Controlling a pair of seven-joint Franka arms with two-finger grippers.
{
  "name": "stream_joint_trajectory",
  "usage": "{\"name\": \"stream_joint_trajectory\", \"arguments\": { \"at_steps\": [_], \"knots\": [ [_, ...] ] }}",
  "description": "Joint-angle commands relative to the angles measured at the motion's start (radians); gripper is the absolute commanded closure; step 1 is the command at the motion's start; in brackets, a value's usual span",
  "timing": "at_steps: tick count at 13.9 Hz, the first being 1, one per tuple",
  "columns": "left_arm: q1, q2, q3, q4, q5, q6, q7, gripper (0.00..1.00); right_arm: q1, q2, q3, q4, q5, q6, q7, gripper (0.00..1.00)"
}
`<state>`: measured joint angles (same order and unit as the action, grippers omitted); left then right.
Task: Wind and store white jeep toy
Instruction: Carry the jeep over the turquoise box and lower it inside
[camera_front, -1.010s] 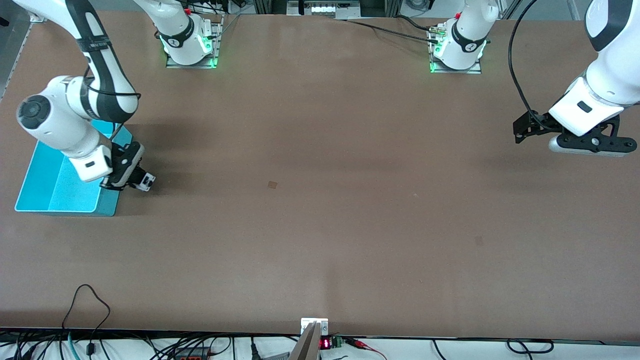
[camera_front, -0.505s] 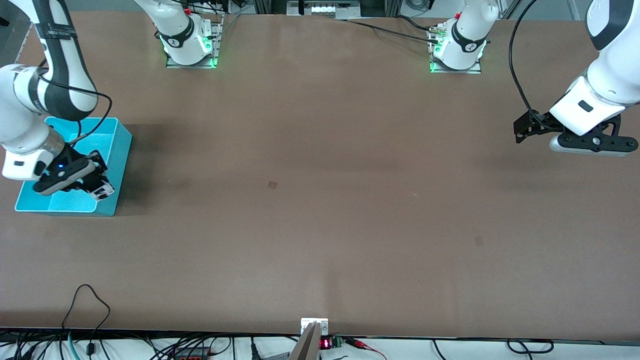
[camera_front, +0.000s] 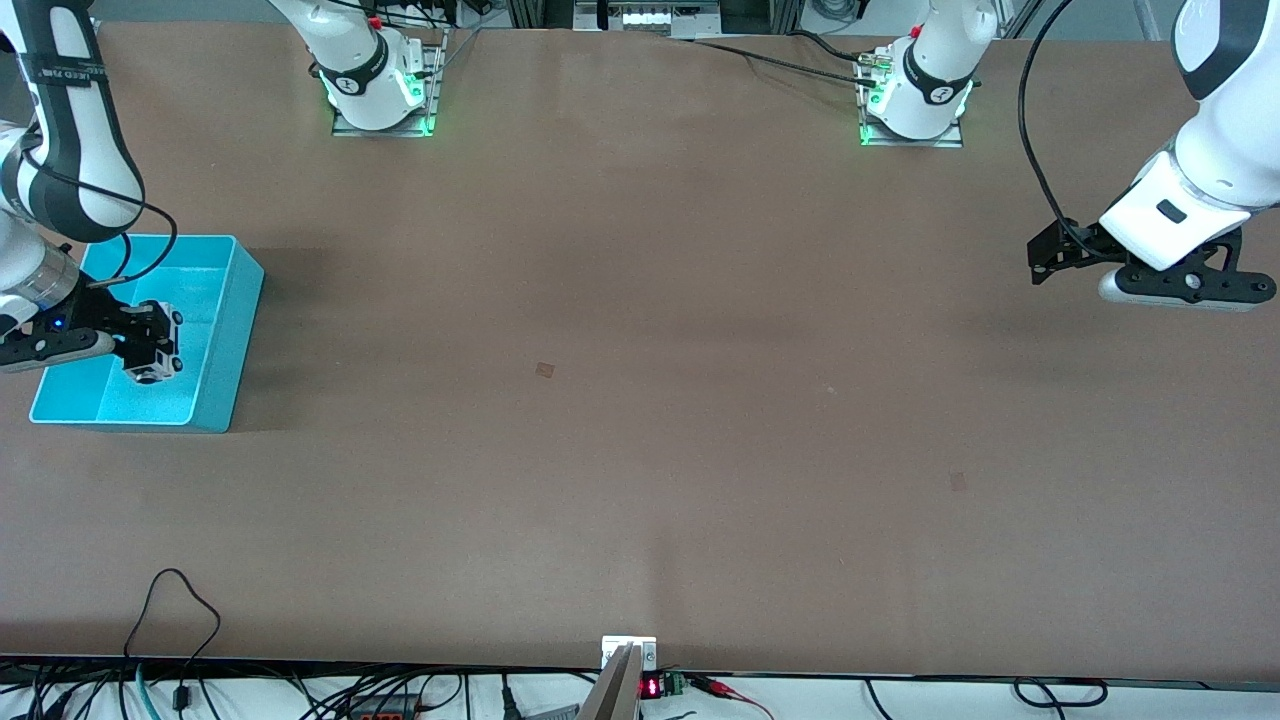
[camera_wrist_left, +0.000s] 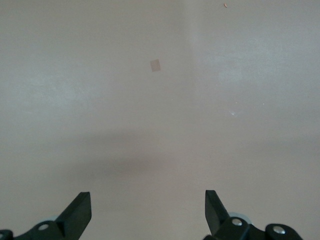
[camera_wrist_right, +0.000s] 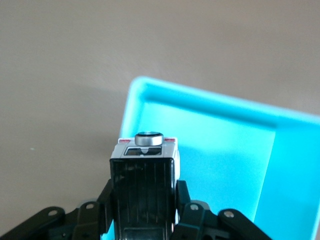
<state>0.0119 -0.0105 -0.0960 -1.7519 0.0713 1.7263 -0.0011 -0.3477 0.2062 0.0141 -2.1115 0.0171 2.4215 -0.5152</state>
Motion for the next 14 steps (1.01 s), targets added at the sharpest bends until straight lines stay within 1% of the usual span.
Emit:
{"name": "stream_joint_trajectory", "arguments": {
  "at_steps": [1,5,8,10,12,13,14],
  "knots": [
    [-0.004,-0.008,0.001,0.015,-0.002,-0.022,0.016,0.00,-0.051,0.007,0.010,-0.037,-0.006,0.001,0.087,1.00],
    [-0.004,-0.006,0.001,0.020,-0.002,-0.020,0.018,0.00,-0.100,0.051,0.010,-0.076,-0.016,0.047,0.090,1.00],
    [-0.004,-0.003,0.001,0.020,-0.004,-0.022,0.020,0.00,-0.128,0.079,0.009,-0.154,-0.019,0.160,0.089,1.00],
    [-0.004,-0.003,0.001,0.020,-0.004,-0.020,0.020,0.00,-0.145,0.119,0.009,-0.157,-0.019,0.191,0.078,1.00],
    [-0.004,-0.003,0.001,0.020,-0.004,-0.022,0.020,0.00,-0.149,0.137,0.009,-0.157,-0.019,0.206,0.073,1.00],
    [-0.004,-0.003,0.001,0.020,-0.004,-0.022,0.020,0.00,-0.149,0.140,0.009,-0.157,-0.019,0.206,0.073,0.96],
    [-0.004,-0.003,0.001,0.020,-0.002,-0.022,0.020,0.00,-0.149,0.139,0.010,-0.157,-0.019,0.205,0.073,0.77]
  ]
}}
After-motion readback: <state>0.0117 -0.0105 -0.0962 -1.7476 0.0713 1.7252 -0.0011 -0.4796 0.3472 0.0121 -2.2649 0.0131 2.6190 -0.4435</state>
